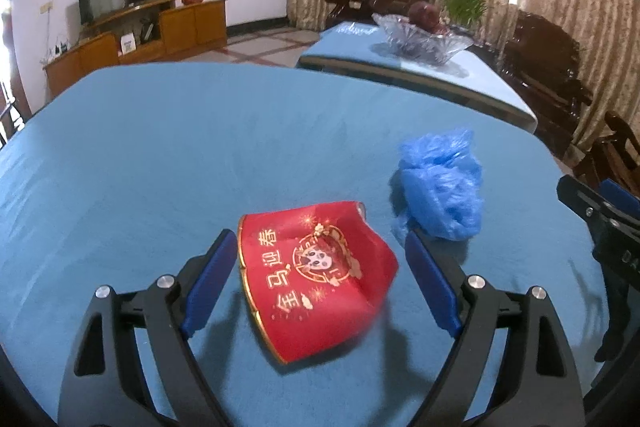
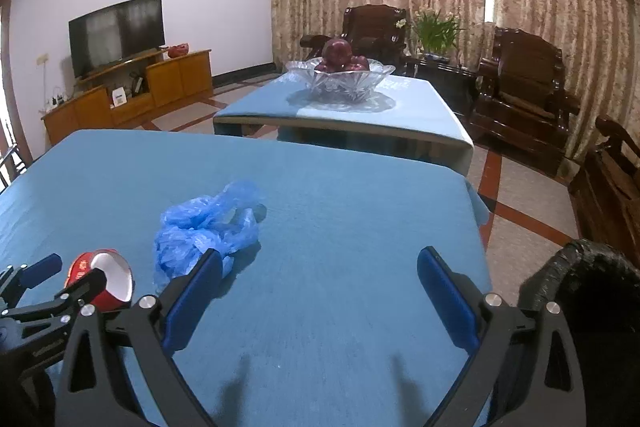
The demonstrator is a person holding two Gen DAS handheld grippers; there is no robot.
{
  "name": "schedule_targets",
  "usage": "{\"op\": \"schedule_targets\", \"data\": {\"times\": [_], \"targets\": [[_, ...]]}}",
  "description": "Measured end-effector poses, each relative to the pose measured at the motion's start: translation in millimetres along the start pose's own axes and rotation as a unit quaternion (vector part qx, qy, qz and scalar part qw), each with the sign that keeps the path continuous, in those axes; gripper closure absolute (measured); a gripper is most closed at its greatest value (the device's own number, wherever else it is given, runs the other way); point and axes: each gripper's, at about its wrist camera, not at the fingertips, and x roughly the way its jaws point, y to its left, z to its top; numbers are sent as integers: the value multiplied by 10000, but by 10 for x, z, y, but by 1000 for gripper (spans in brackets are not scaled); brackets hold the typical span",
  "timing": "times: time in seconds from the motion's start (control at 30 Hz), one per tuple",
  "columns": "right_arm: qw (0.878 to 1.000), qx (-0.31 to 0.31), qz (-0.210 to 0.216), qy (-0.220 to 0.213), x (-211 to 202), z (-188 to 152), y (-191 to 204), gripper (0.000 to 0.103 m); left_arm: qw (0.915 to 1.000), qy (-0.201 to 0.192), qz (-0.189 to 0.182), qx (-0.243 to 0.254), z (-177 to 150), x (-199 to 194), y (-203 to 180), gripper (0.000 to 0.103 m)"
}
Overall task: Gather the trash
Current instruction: 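Grasp the red packet with the left gripper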
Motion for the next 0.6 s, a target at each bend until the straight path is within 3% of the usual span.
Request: {"op": "schedule_targets", "data": {"times": [0.23,0.27,0.33,0.47,0.6], "targets": [[9999,-72,94,91,124,1,44,7,9996,263,-12,-50,0,189,-15,21],[9999,-78,102,102,142,12,58,7,9996,272,-42,-44,-5,197,-17,30],[9998,-80,130,132,173,17,91,7,9994,307,-153,-14,-2,216,-26,38],[9995,-96,230,172,214,42,150,7,9994,132,-292,133,8,149,-103,64],[9991,-137,345,210,259,39,260,7,9994,-26,-347,47,38,72,-66,70]]}}
